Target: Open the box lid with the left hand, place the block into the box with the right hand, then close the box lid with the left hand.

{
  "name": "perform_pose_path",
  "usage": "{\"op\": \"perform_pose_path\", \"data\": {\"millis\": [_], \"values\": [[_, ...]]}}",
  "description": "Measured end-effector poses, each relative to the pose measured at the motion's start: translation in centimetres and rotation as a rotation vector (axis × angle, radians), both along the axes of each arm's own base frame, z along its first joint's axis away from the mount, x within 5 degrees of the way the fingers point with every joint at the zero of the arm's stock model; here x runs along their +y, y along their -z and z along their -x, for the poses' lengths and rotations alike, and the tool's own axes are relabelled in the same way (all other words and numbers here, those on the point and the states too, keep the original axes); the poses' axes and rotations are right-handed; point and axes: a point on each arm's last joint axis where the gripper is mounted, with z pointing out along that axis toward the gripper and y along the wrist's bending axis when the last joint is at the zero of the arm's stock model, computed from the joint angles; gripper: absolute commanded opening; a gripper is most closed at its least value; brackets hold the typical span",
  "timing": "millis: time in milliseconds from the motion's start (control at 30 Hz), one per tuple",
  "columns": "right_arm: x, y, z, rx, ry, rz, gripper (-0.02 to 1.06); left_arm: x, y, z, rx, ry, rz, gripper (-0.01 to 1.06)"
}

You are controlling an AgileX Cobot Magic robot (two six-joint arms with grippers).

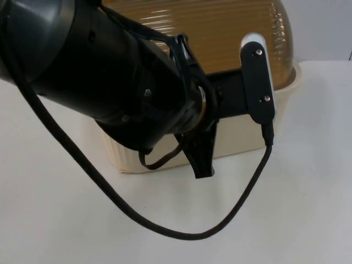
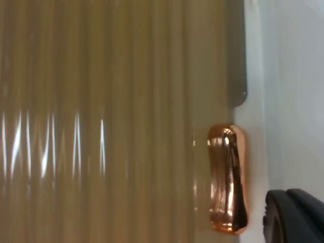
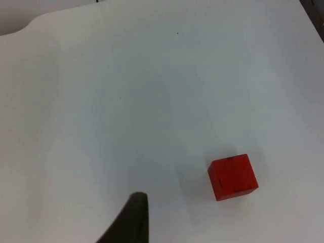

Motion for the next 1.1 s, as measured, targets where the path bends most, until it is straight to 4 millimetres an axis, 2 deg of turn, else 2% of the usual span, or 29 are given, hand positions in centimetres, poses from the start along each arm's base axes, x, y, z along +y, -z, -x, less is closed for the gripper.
{"op": "perform_pose_path", "data": {"millis": [600,900,1100], "values": [[0.0,0.0,0.0,-0.005,0.000,0.002,1.05,-0.4,-1.3,-1.4,-0.033,-0.010,0.034,0.00],[0.0,-0.1,0.0,-0.007,0.000,0.003,1.05,-0.1,-1.7,-1.7,-0.072,-0.021,-0.002,0.00],[0.0,-0.1,0.0,-0.007,0.000,0.003,1.05,0.2,-2.7,-3.2,-0.108,-0.046,0.004,0.00]]}}
